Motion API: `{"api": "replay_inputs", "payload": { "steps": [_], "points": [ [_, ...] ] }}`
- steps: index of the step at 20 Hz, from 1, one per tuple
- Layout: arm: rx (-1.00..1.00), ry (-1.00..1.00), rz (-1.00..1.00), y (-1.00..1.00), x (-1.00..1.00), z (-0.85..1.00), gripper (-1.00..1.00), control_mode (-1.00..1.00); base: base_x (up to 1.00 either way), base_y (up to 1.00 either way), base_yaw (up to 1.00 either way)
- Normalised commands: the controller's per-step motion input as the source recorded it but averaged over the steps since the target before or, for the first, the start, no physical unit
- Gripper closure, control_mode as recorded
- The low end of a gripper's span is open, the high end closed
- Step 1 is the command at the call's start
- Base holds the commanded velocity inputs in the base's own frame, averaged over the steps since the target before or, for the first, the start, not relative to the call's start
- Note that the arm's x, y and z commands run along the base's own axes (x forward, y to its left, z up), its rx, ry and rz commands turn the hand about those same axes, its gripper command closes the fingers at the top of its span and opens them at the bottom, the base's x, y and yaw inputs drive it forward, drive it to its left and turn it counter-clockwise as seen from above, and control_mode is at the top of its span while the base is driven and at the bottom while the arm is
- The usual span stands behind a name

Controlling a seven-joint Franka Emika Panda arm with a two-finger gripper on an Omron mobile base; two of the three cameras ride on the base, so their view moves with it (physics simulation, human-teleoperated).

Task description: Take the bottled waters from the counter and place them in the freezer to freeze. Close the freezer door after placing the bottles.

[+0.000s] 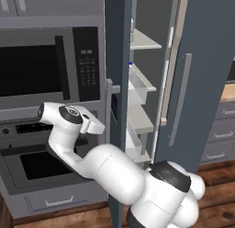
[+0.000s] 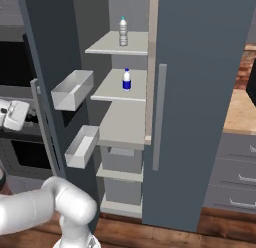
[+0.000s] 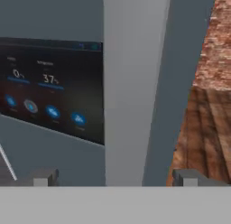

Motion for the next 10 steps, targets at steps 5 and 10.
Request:
{"api": "replay_inputs", "payload": {
  "steps": [5, 10],
  "points": [
    [-0.01, 0.11, -0.01, 0.0, 0.25, -0.08, -1.0, -1.0, 0.0, 0.0, 0.0],
    [0.0, 0.13, -0.11, -0.13, -0.25, -0.01, -1.0, -1.0, 0.0, 0.0, 0.0]
  ]
}}
